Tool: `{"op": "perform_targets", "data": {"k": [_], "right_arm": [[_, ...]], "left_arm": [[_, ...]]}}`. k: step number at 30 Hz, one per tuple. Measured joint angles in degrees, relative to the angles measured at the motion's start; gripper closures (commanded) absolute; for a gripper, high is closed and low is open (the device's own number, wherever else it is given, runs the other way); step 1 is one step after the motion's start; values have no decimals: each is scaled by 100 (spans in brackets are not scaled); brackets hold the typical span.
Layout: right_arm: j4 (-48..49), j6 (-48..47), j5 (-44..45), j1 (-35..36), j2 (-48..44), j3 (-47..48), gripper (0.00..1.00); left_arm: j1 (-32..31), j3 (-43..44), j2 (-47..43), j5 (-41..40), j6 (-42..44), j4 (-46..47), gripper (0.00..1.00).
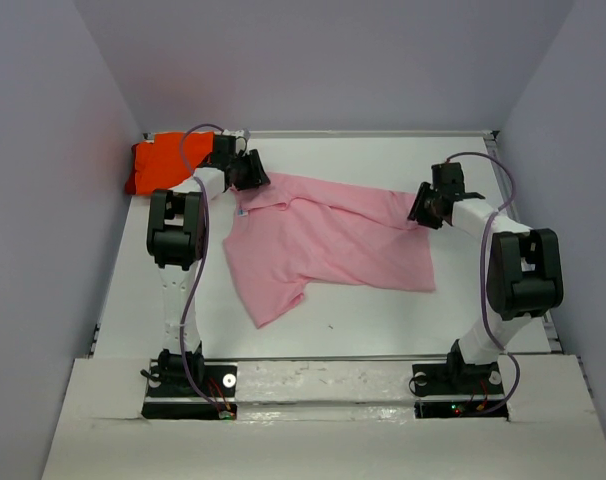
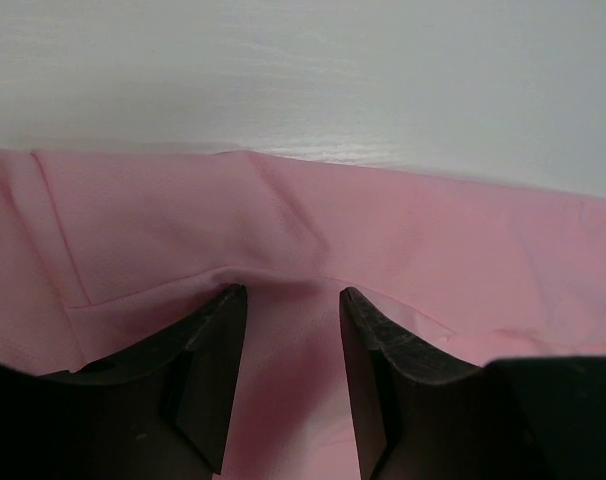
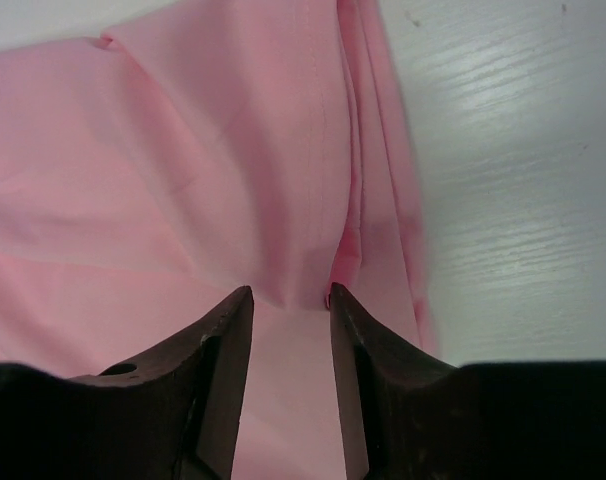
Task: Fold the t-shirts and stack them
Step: Fold the flattened tshirt in 1/3 of the way
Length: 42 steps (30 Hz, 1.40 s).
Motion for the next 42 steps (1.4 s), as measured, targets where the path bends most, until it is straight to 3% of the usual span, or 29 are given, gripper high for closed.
{"op": "perform_targets", "data": {"k": [12, 15, 18, 19, 30, 42], "right_arm": [[94, 2, 7, 0, 0, -267, 58], [87, 4, 9, 0, 0, -367, 66], [118, 17, 7, 0, 0, -450, 98], [114, 31, -2, 0, 0, -459, 100], [125, 20, 81, 0, -39, -481, 100], [-66, -162, 778, 0, -645, -461, 100]], "left_arm": [[0, 0, 0, 48, -4, 0, 47], [0, 0, 0, 70, -4, 0, 47], [0, 0, 0, 98, -4, 0, 47], [0, 0, 0, 105, -7, 0, 47], [0, 2, 0, 122, -7, 0, 47], [0, 0, 0, 125, -7, -2, 48]]}}
